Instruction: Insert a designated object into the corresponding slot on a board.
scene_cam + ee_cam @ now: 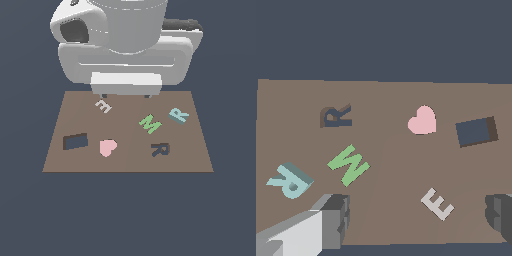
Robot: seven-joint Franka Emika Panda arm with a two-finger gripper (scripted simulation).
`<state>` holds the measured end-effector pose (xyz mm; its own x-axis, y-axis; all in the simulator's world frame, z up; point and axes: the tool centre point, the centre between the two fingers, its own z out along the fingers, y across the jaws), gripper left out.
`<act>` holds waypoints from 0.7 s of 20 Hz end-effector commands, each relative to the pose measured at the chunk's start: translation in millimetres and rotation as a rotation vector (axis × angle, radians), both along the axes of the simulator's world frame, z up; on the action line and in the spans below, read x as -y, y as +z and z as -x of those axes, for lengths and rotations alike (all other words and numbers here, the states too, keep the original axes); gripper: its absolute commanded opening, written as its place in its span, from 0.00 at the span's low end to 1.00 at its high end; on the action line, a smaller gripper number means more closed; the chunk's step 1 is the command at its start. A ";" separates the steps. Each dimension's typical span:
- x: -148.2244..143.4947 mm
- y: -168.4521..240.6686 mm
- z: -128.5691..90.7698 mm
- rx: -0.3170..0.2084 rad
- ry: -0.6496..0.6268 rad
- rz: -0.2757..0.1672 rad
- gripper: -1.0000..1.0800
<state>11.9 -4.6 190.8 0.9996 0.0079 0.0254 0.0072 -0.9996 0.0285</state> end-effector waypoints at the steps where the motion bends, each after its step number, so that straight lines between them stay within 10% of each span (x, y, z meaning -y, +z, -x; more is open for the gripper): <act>1: 0.0 0.0 0.0 0.000 0.000 0.000 0.96; 14: -35.3 -27.0 -5.7 -0.007 0.176 -0.004 0.96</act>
<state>17.1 22.8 169.6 0.9890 0.1463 0.0210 0.1458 -0.9890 0.0252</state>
